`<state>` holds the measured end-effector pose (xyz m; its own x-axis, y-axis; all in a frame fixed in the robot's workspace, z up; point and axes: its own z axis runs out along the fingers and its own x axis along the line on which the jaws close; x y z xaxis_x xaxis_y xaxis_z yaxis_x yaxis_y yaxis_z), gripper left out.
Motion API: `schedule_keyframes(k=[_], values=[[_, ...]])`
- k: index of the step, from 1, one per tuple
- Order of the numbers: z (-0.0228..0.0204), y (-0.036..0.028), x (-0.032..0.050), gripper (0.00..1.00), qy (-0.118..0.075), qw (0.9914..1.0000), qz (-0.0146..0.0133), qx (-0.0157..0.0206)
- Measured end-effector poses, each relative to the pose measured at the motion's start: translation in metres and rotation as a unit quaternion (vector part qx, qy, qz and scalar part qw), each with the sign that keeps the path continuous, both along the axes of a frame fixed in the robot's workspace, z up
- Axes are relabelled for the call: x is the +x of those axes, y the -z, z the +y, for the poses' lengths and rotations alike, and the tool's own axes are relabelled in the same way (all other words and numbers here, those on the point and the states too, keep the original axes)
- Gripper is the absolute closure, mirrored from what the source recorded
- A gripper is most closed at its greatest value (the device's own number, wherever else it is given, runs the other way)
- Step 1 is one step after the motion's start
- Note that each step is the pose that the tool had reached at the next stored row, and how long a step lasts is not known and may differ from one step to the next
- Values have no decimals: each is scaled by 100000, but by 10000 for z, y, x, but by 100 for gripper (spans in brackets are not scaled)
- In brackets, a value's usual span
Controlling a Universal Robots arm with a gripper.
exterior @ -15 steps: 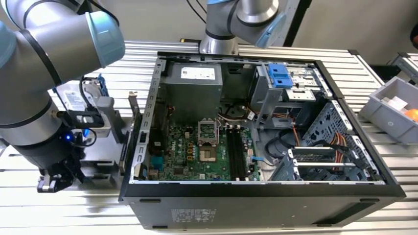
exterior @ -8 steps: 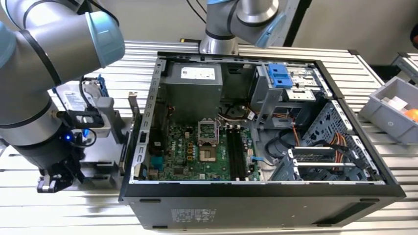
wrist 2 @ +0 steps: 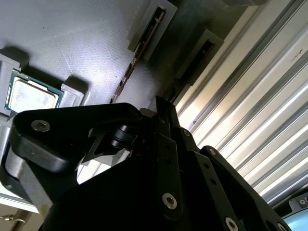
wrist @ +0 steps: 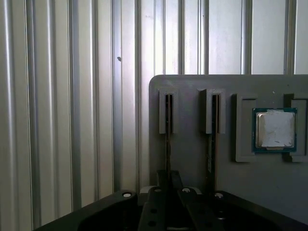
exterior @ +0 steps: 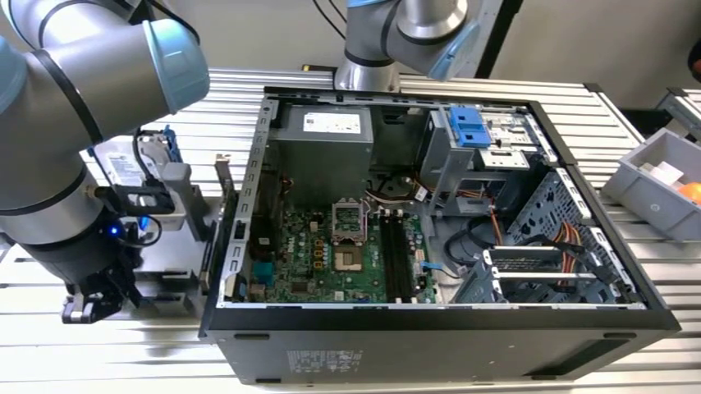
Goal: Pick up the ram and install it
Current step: 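Pick up the ram and move it above insertion slot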
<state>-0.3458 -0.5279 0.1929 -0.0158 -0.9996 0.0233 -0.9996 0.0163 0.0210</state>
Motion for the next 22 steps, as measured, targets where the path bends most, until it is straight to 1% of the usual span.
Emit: schedule_keyframes(k=[22], values=[[-6, 0, 0, 100, 0, 100000, -3, 3]])
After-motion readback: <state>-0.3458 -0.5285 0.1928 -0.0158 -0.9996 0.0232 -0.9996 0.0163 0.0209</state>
